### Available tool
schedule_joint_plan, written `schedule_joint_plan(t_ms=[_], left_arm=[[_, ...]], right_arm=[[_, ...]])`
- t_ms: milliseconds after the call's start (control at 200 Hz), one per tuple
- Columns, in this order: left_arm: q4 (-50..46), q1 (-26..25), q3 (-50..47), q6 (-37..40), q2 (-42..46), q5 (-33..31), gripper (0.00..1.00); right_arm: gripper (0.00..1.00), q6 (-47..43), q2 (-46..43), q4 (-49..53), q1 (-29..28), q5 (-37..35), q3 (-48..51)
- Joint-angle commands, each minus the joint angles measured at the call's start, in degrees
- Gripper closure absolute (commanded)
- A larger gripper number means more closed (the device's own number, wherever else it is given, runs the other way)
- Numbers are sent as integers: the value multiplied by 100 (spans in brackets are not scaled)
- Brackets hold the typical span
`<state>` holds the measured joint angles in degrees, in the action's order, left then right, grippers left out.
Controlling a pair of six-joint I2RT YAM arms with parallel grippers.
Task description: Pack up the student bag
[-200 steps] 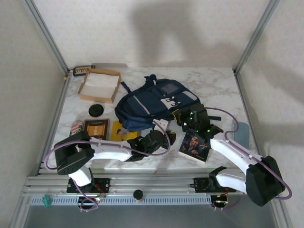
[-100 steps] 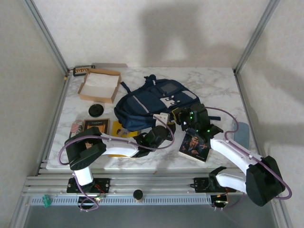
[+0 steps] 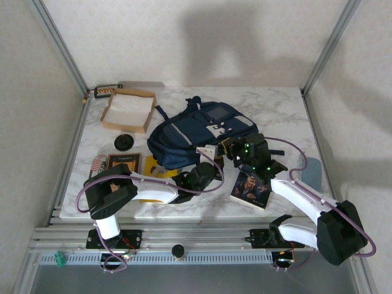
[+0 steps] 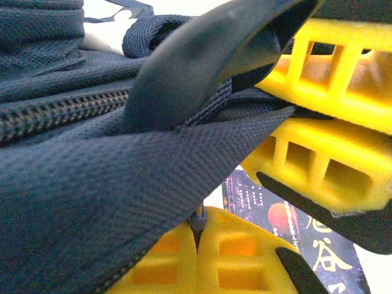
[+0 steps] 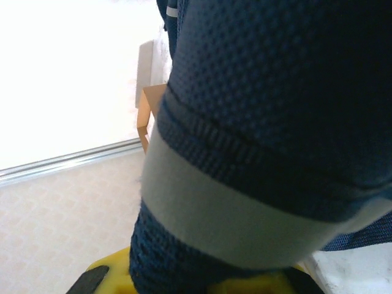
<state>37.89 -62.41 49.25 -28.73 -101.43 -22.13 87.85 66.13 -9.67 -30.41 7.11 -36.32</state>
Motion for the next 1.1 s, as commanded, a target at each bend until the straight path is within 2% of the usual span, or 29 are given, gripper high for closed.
schedule_joint_plan(t_ms=[0,596,961,1092], left_arm=[[-195,54,-207,-300,269,-82,100],[-688,130,-893,-899,1187,195,100],[-1427,218,-1346,-981,2053,361,100],[-1150,410,-1149,-946,1907,597,100]], right_arm=[[100,14,-31,-727,-36,7,-356],[100,-178,-52,-571,398,121,-406],[100,-697,475,-504,1427,1005,-649],[100,-1142,730,-265,1596,1154,-1003]])
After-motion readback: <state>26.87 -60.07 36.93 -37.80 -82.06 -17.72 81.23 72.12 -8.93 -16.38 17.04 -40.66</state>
